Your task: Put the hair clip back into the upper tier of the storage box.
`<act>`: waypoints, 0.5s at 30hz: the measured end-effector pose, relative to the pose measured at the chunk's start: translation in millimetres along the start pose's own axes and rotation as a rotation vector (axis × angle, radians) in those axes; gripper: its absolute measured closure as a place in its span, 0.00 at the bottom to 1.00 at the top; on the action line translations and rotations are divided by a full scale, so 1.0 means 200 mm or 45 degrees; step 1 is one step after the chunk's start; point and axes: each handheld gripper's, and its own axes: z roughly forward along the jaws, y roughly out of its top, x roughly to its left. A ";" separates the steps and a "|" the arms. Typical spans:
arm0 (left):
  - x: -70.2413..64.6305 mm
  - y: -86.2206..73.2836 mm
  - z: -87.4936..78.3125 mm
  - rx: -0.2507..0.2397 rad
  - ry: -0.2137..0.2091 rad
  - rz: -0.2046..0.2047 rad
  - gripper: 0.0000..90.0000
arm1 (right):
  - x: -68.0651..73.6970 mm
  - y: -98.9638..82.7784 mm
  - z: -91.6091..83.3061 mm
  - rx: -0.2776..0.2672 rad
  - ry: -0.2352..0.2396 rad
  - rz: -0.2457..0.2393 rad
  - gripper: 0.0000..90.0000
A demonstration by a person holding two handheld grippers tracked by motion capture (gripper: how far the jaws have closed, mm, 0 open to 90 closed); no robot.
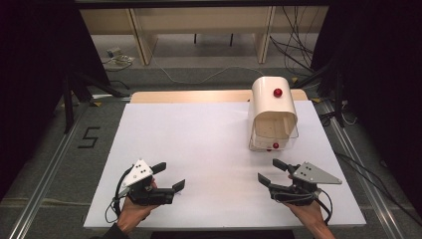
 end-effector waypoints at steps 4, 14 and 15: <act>0.00 0.00 0.01 0.011 -0.007 -0.003 0.12 | 0.00 0.00 0.00 0.014 0.002 -0.006 0.32; 0.00 0.04 0.03 0.094 -0.032 -0.015 0.15 | 0.00 0.00 0.01 0.035 0.016 0.001 0.32; 0.00 0.05 0.03 0.113 -0.032 0.000 0.16 | 0.00 0.00 0.01 0.033 0.018 0.003 0.32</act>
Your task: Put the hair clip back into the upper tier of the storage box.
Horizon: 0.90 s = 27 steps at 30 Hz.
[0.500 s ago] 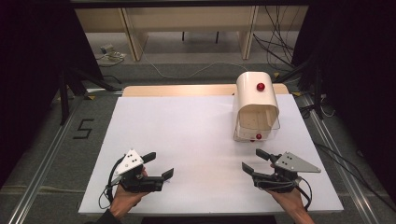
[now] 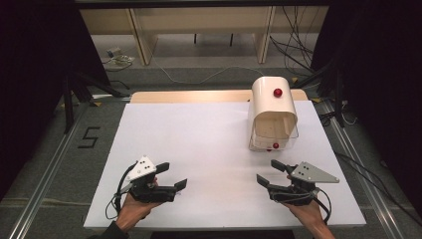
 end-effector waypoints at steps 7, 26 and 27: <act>-0.03 0.03 0.03 0.112 -0.013 0.062 0.16 | 0.00 0.00 0.00 0.008 0.012 -0.002 0.33; -0.03 0.13 0.19 0.606 -0.015 0.242 0.18 | 0.01 0.00 0.02 0.028 0.037 -0.006 0.34; -0.03 0.13 0.19 0.606 -0.015 0.242 0.19 | 0.01 0.00 0.02 0.028 0.038 -0.005 0.34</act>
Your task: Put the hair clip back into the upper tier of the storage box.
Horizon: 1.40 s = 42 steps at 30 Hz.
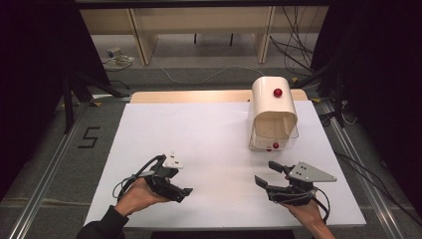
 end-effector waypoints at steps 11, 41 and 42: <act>0.04 0.06 0.03 0.216 -0.025 0.069 0.23 | 0.00 0.00 0.01 0.016 0.009 -0.001 0.34; 0.14 0.06 0.20 0.510 -0.070 0.062 0.49 | 0.01 -0.01 0.02 0.055 0.014 -0.019 0.35; 0.14 0.06 0.20 0.524 -0.077 0.076 0.50 | 0.01 -0.01 0.03 0.054 0.016 -0.024 0.35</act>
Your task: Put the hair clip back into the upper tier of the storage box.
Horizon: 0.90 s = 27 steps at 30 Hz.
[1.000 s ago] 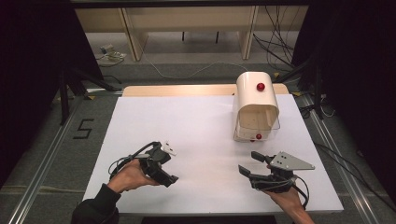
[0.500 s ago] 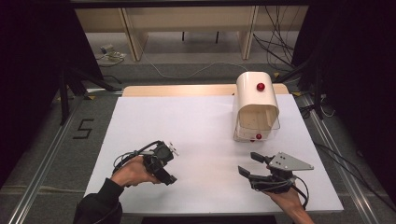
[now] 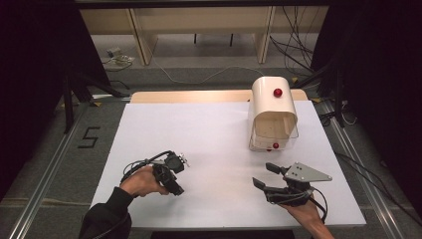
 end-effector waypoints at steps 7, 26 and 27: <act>0.01 0.01 0.05 0.034 -0.029 -0.004 0.57 | 0.00 0.00 0.01 0.013 0.004 -0.014 0.35; -0.01 0.03 0.07 0.070 -0.052 0.032 0.71 | 0.01 0.00 0.02 0.034 0.005 -0.016 0.35; -0.01 0.03 0.07 0.071 -0.053 0.030 0.72 | 0.01 0.00 0.02 0.033 0.006 -0.016 0.35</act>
